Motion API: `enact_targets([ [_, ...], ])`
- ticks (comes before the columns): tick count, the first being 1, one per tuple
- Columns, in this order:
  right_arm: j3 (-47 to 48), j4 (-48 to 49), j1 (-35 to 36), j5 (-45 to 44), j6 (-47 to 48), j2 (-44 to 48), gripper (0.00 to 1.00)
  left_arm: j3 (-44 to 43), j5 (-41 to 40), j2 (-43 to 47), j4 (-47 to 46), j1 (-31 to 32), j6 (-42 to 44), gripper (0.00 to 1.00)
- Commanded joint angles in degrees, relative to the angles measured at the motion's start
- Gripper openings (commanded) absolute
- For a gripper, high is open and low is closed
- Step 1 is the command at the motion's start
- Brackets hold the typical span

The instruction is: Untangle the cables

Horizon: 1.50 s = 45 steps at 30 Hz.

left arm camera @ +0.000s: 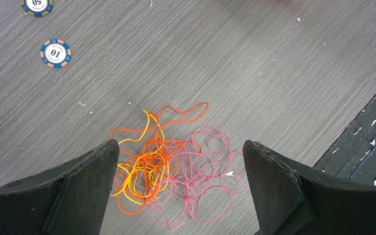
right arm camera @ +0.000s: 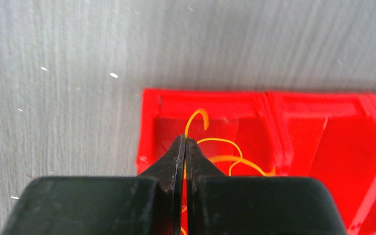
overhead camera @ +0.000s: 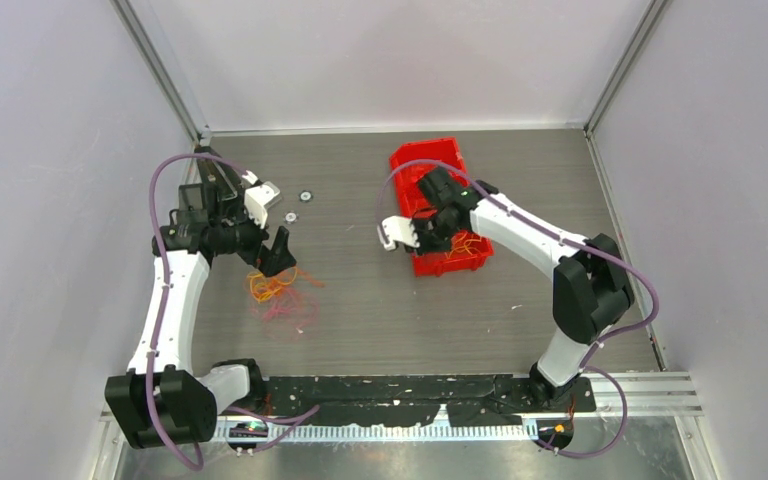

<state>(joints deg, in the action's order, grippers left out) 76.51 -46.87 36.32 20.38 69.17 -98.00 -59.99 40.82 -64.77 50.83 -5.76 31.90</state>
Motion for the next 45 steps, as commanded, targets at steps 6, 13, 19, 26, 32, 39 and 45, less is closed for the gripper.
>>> enact_targets([
  [6,-0.2,3.0,-9.7,-2.1,-3.4,1.5,0.06,-1.7,0.7,-0.1,-1.3,0.0,-0.9,1.0],
  [13,-2.5,7.8,-10.3,-3.7,-5.2,-3.6,0.06,-1.9,0.0,-0.5,-1.3,0.0,-1.0,1.0],
  [19,-2.0,8.1,-10.2,-2.9,-6.1,-5.9,0.06,-1.3,-1.4,-0.1,-0.8,0.0,-0.4,1.0],
  [26,-1.4,5.5,-10.1,-1.8,-8.3,-2.2,0.36,-2.0,-1.2,0.1,-0.9,0.0,-0.9,0.99],
  [32,3.2,3.8,-10.2,1.5,-16.3,2.0,0.45,-2.1,-1.0,0.9,-1.0,-0.1,-1.5,1.0],
  [39,5.2,4.4,-11.3,0.0,-27.1,1.7,0.46,-1.2,-0.8,2.1,-1.2,-0.1,-1.6,0.99],
  [45,3.2,8.9,-11.9,-4.0,-37.2,2.0,0.47,-0.6,-1.0,2.2,-1.6,0.0,-1.2,1.0],
])
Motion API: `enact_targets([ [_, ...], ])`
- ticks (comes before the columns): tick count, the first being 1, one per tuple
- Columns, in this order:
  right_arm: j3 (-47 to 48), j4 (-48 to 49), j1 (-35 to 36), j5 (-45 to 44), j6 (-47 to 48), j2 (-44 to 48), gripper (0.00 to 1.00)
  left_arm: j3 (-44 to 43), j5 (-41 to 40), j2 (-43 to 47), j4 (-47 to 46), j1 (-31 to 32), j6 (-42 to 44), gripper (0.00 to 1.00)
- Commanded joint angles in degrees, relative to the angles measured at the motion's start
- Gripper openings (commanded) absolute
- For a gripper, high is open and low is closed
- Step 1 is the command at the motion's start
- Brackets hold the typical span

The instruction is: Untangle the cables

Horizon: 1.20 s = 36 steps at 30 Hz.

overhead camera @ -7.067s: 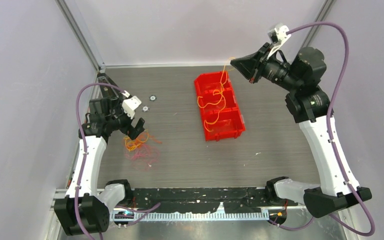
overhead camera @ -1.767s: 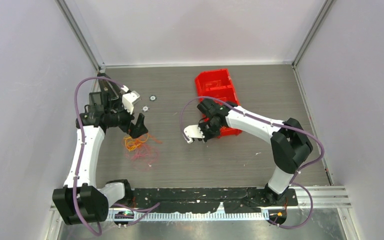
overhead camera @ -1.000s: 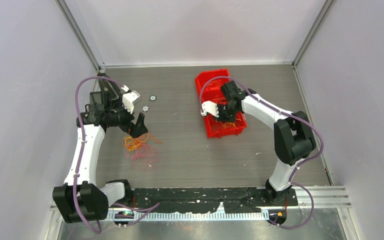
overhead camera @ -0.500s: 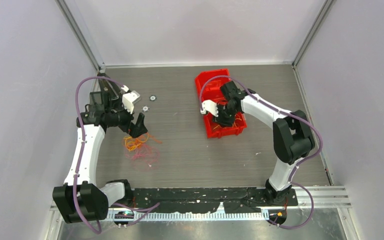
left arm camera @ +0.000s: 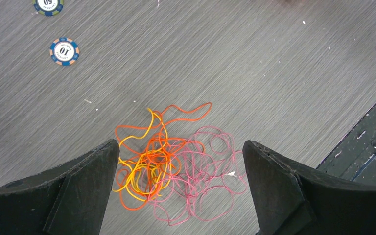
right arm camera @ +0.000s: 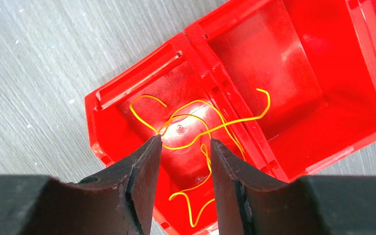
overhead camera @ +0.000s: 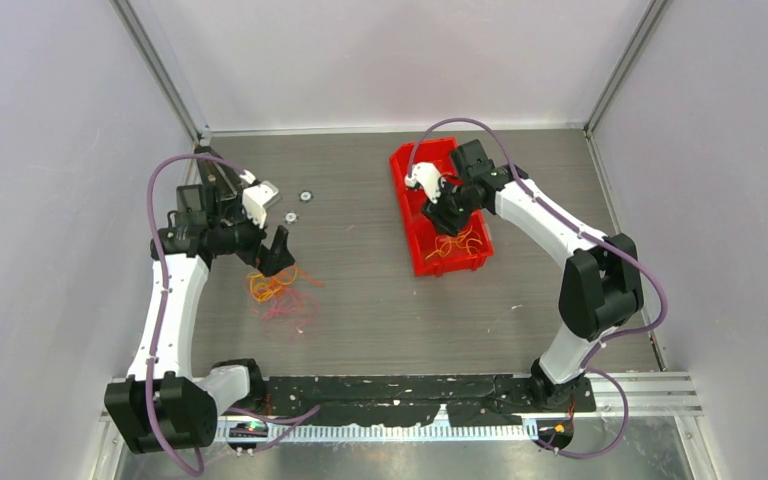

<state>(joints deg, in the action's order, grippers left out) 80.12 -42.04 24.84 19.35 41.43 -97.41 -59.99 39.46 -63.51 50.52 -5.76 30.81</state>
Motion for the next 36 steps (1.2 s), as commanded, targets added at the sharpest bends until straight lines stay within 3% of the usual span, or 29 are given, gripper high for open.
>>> enact_targets([
  [1,-0.8,5.5,-0.7,-5.0,-11.6,1.5,0.47,-0.6,0.3,1.0,-1.3,0.0,0.0,0.99],
  [7,-2.6,8.2,-2.5,-8.2,-19.5,1.7,0.47,-0.2,0.2,1.0,-2.0,0.0,-0.3,1.0],
  [25,-3.8,14.5,-2.5,-6.9,-25.8,-4.9,0.43,-0.3,-0.5,1.0,-2.1,0.0,-0.5,1.0],
  [27,-4.1,14.7,-2.5,-6.6,-25.5,-4.8,0.34,-0.3,-0.5,1.2,-1.9,0.0,-0.5,1.0],
  [29,-4.7,14.0,-2.5,-4.6,-23.9,-3.6,0.13,-0.4,-0.6,1.4,-1.5,0.0,-0.3,1.0],
  [30,-4.9,13.6,-2.5,-3.9,-23.0,-2.4,0.09,-0.3,-0.7,1.5,-1.4,0.0,-0.1,1.0],
  [36,-7.4,2.7,-2.3,5.2,-7.0,5.0,0.05,0.0,-0.1,1.8,-1.4,0.0,0.1,1.0],
])
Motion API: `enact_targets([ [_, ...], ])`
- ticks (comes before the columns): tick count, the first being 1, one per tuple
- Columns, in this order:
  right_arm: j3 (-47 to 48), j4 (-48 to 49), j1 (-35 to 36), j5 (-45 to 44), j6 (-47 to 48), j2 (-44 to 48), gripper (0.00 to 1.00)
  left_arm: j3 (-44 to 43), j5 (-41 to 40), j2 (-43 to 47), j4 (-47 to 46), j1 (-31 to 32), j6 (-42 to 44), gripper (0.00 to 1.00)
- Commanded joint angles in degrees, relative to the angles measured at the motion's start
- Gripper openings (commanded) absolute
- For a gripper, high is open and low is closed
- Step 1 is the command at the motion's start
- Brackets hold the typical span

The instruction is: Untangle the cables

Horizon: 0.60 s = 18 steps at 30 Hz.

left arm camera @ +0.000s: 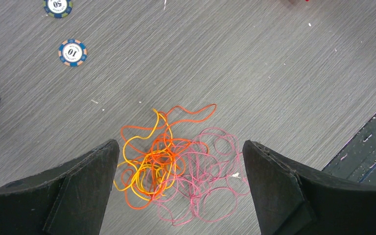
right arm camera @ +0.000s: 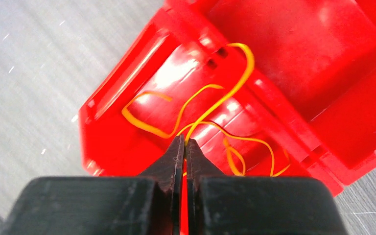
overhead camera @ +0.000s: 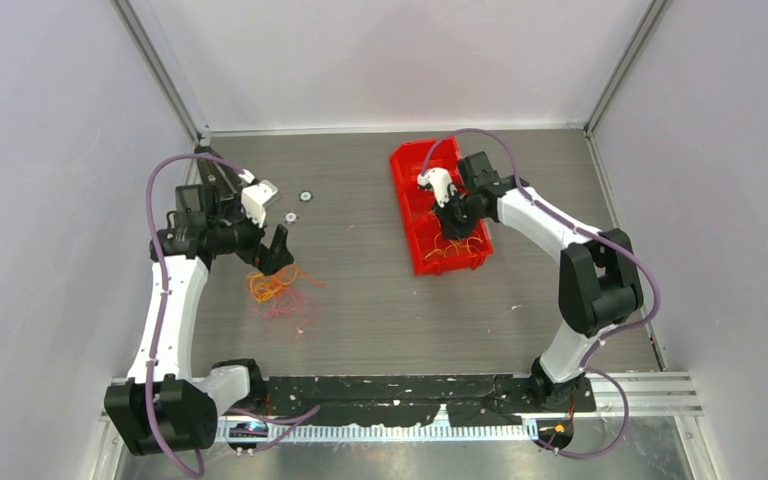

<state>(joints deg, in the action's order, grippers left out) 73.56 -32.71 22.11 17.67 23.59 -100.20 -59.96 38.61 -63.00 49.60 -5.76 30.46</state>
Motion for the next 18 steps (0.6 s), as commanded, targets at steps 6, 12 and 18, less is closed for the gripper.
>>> enact_targets([
  [6,-0.6,-14.5,0.5,8.5,26.3,7.8,0.06,-0.1,0.7,1.0,-0.5,0.0,-0.1,1.0],
  [12,2.0,-16.7,0.5,5.7,28.9,4.8,0.05,-0.1,0.1,0.9,-0.2,0.0,0.9,1.0],
  [18,9.2,-17.8,0.5,2.1,22.8,-2.9,0.31,0.3,-0.3,0.3,-0.6,0.0,0.6,1.0],
])
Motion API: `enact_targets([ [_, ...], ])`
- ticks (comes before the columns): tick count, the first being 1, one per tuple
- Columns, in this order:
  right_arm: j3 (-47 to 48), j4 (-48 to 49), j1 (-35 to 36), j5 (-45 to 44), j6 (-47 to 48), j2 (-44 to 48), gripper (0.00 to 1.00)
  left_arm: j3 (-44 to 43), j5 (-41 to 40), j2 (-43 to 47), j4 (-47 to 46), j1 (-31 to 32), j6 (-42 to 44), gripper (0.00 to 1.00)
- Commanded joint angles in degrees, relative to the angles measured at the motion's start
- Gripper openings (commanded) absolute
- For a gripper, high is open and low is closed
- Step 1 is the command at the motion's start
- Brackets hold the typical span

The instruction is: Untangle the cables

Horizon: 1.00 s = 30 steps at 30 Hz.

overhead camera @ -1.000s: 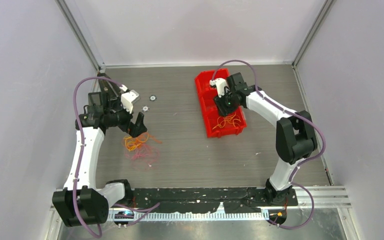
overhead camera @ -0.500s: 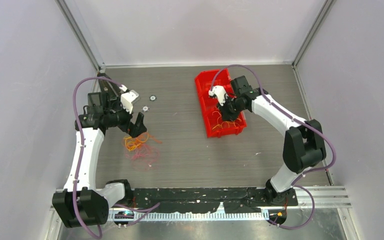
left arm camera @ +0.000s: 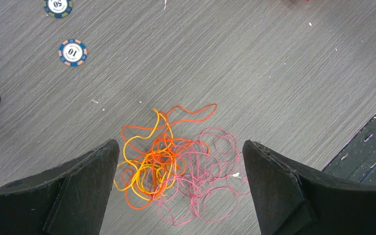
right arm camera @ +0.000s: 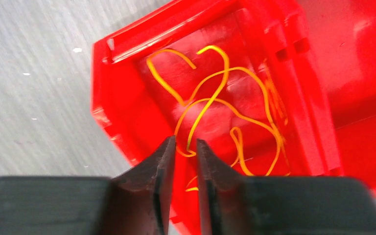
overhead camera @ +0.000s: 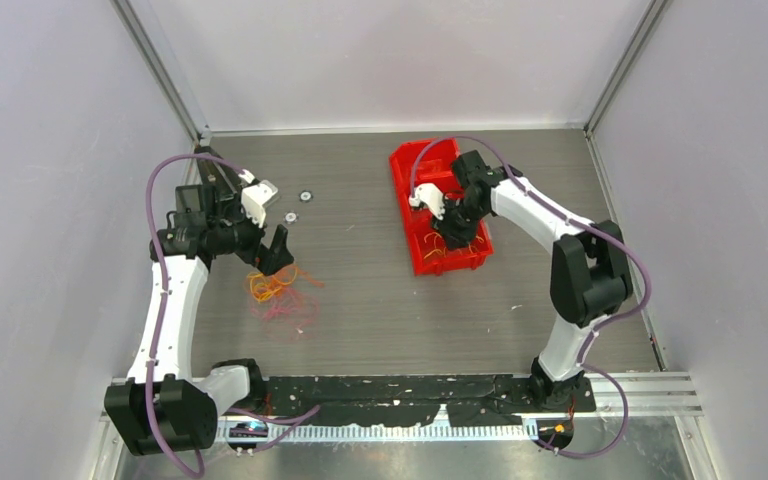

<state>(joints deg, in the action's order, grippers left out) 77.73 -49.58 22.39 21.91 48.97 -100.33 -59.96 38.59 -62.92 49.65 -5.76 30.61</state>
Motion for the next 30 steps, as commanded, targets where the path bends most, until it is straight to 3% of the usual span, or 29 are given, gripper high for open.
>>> enact_targets([
  [1,5.8,-0.7,0.2,-1.8,-3.2,-2.8,0.36,0.7,-0.4,0.3,-0.7,0.0,0.8,1.0],
  [4,7.2,-0.1,0.3,-0.1,-6.1,-1.7,0.56,2.3,-2.3,0.4,-1.2,0.0,3.2,1.0],
  [9,10.9,-1.5,0.3,1.8,-10.0,1.5,0.71,4.0,-8.1,-3.1,2.7,-0.1,12.5,1.0],
  [15,13.1,-0.4,0.3,4.0,-16.3,6.6,0.98,7.8,-17.6,-8.0,-0.3,-0.1,16.2,0.98],
  [21,12.9,1.2,4.2,10.5,-26.0,8.1,0.98,8.8,-20.3,-17.2,0.2,0.0,18.0,0.94],
  [24,10.6,4.8,7.8,12.8,-32.3,7.7,0.97,7.9,-20.7,-21.5,-1.7,0.3,14.9,1.0],
  [30,7.0,11.0,11.9,15.0,-41.2,5.5,0.94,4.3,-20.0,-27.8,-0.7,4.0,7.5,0.93],
])
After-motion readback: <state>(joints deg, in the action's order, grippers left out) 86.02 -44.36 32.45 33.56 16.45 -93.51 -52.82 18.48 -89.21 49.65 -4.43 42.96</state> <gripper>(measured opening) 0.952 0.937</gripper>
